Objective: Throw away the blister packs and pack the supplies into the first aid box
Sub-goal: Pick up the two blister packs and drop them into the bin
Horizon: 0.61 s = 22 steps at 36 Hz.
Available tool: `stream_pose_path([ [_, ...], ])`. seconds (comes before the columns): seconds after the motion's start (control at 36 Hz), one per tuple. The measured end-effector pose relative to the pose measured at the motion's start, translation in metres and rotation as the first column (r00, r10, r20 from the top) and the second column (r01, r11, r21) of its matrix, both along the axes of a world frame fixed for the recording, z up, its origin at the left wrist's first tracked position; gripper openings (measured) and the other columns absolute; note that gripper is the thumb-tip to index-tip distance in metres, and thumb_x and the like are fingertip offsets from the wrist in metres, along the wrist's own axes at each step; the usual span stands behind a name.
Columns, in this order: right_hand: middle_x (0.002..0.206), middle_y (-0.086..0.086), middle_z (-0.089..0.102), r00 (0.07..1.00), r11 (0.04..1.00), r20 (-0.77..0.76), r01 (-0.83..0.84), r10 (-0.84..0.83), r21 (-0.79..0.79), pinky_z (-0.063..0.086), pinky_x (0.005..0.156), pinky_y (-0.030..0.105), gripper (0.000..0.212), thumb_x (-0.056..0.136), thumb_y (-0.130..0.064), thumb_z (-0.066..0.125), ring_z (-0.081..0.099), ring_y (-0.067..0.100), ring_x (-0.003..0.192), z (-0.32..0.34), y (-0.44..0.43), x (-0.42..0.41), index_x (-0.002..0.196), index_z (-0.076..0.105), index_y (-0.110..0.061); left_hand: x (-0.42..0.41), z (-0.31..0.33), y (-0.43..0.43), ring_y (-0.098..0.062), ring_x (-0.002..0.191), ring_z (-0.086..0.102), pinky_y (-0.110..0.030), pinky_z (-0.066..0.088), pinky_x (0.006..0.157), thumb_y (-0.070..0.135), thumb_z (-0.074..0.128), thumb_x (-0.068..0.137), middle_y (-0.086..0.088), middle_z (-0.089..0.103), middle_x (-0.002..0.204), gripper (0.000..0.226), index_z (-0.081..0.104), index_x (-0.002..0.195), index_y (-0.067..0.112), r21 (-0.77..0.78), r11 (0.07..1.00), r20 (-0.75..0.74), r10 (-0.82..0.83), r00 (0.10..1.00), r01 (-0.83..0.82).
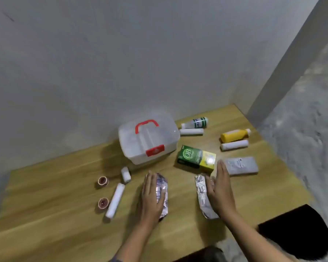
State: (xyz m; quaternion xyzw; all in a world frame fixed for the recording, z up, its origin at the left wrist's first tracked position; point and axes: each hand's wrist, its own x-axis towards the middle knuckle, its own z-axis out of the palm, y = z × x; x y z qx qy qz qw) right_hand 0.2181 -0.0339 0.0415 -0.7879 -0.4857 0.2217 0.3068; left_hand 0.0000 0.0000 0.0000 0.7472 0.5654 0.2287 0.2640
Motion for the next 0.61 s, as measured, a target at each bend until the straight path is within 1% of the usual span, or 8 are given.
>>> stream_pose_path([
  [0.08, 0.157, 0.014, 0.016, 0.999, 0.991, 0.023, 0.042, -0.039, -0.128, 0.014, 0.117, 0.033, 0.067, 0.093, -0.025, 0.05, 0.014, 0.025, 0.145, -0.023, -0.019, 0.002, 0.145, 0.016, -0.002, -0.008, -0.016, -0.008, -0.029, 0.138, 0.029, -0.032, 0.016, 0.111, 0.062, 0.029, 0.087, -0.011, 0.031, 0.15, 0.077, 0.031, 0.142, 0.007, -0.063, 0.995, -0.088, 0.068, 0.994, -0.073],
  [0.17, 0.157, 0.017, 0.014, 0.998, 0.964, 0.065, 0.01, 0.008, -0.266, 0.008, 0.119, 0.034, 0.074, 0.092, -0.039, 0.048, 0.01, 0.027, 0.146, -0.039, -0.031, -0.003, 0.145, 0.014, 0.0, -0.009, -0.023, -0.011, -0.029, 0.141, 0.023, -0.033, 0.012, 0.113, 0.067, 0.033, 0.078, -0.015, 0.029, 0.151, 0.087, 0.031, 0.142, 0.007, -0.137, 0.979, -0.121, 0.135, 0.983, -0.151],
  [0.22, 0.158, 0.015, 0.008, 0.991, 0.958, 0.114, -0.03, 0.065, -0.286, 0.001, 0.117, 0.031, 0.079, 0.091, -0.044, 0.047, 0.005, 0.026, 0.147, -0.043, -0.027, -0.009, 0.146, 0.01, -0.002, -0.003, -0.02, -0.008, -0.024, 0.142, 0.019, -0.039, 0.015, 0.115, 0.062, 0.038, 0.078, -0.01, 0.027, 0.152, 0.084, 0.031, 0.142, 0.008, -0.179, 0.972, -0.074, 0.143, 0.987, -0.154],
  [0.31, 0.158, 0.013, 0.004, 0.988, 0.957, 0.095, -0.089, 0.119, -0.277, 0.0, 0.117, 0.031, 0.075, 0.092, -0.037, 0.049, 0.0, 0.027, 0.147, -0.044, -0.018, -0.022, 0.147, 0.009, -0.004, 0.003, -0.014, -0.005, -0.022, 0.14, 0.025, -0.042, 0.022, 0.114, 0.042, 0.051, 0.082, -0.004, 0.032, 0.15, 0.068, 0.035, 0.14, 0.011, -0.205, 0.973, -0.006, 0.11, 0.994, -0.109],
  [0.36, 0.156, 0.017, 0.015, 0.989, 0.965, 0.094, -0.09, 0.116, -0.246, 0.009, 0.118, 0.036, 0.069, 0.091, -0.03, 0.053, 0.009, 0.033, 0.145, -0.042, -0.013, -0.031, 0.145, 0.021, -0.002, 0.005, -0.01, -0.004, -0.023, 0.135, 0.036, -0.036, 0.028, 0.11, 0.03, 0.061, 0.082, -0.005, 0.041, 0.145, 0.061, 0.042, 0.136, 0.012, -0.211, 0.971, 0.045, 0.127, 0.991, -0.115],
  [0.44, 0.148, 0.022, 0.031, 0.996, 0.979, 0.063, -0.054, 0.067, -0.196, 0.025, 0.113, 0.041, 0.064, 0.085, -0.023, 0.064, 0.027, 0.037, 0.137, -0.04, -0.008, -0.035, 0.138, 0.036, -0.001, 0.005, -0.004, -0.002, -0.021, 0.121, 0.046, -0.025, 0.034, 0.097, 0.018, 0.07, 0.08, -0.004, 0.051, 0.131, 0.056, 0.049, 0.131, 0.014, -0.228, 0.965, 0.051, 0.146, 0.988, -0.131],
  [0.53, 0.139, 0.012, 0.041, 0.998, 0.989, -0.057, -0.031, 0.022, -0.148, 0.032, 0.104, 0.031, 0.066, 0.075, -0.022, 0.075, 0.035, 0.028, 0.127, -0.039, -0.004, -0.031, 0.131, 0.044, -0.007, 0.003, 0.001, 0.002, -0.014, 0.108, 0.05, -0.004, 0.032, 0.082, 0.014, 0.073, 0.076, 0.003, 0.052, 0.114, 0.051, 0.055, 0.123, 0.019, -0.277, 0.953, 0.106, 0.155, 0.982, -0.121],
  [0.61, 0.121, 0.009, 0.046, 0.986, 0.996, -0.165, 0.007, -0.023, -0.093, 0.038, 0.091, 0.025, 0.065, 0.064, -0.018, 0.083, 0.044, 0.021, 0.112, -0.036, -0.002, -0.031, 0.119, 0.05, -0.009, 0.002, 0.005, 0.006, -0.009, 0.105, 0.052, 0.003, 0.033, 0.077, 0.01, 0.072, 0.074, 0.009, 0.052, 0.112, 0.047, 0.056, 0.117, 0.022, -0.356, 0.929, 0.169, 0.169, 0.971, -0.1],
])
